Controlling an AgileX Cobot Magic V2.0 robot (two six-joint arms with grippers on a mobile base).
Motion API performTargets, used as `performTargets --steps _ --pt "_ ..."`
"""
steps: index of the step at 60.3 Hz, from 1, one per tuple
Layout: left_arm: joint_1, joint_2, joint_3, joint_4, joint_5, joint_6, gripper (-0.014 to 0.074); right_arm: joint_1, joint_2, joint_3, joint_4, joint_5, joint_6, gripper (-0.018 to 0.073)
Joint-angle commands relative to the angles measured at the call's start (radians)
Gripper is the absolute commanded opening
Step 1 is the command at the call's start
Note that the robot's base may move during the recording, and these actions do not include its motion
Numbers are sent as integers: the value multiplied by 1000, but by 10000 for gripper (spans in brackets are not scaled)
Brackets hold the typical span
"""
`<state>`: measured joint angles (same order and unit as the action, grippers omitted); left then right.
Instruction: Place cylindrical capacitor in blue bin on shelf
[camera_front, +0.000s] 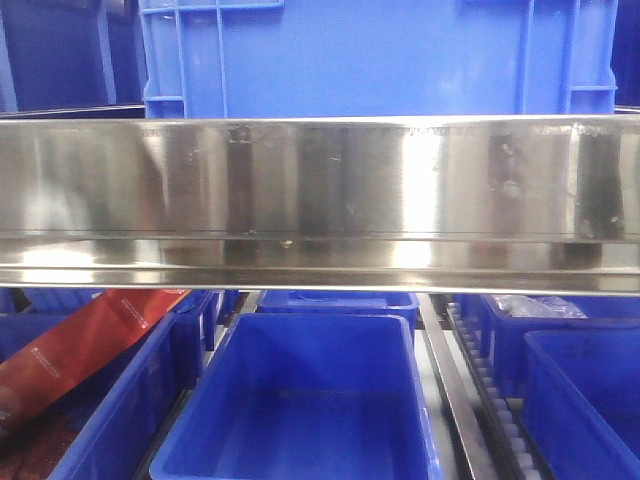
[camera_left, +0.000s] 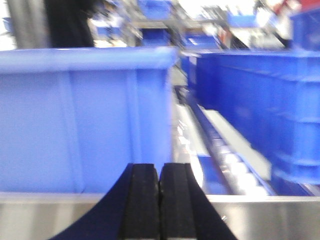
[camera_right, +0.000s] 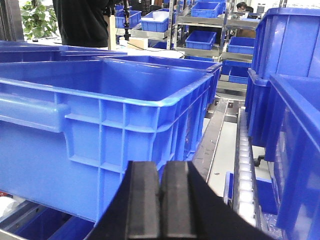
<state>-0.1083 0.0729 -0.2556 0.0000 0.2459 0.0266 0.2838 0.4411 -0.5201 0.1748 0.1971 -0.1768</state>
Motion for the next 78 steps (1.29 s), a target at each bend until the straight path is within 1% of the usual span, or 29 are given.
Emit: performTargets --steps 1,13,19,22,78 --pt "26 -73 93 -17 -64 -8 -111 -5 -4 2 -4 -20 -5 -162" --pt "33 -73 228 -17 -123 -8 -111 -5 -6 2 -4 -23 -5 -162" --pt "33 -73 256 -22 -222 -8 -111 -5 -6 2 -4 -23 -5 -162" --pt "33 -73 256 -22 -181 -8 -111 -5 -6 2 -4 -23 -5 -162" --pt "33 -73 256 -22 -183 -8 -111 -5 -6 2 -4 -25 -5 -162"
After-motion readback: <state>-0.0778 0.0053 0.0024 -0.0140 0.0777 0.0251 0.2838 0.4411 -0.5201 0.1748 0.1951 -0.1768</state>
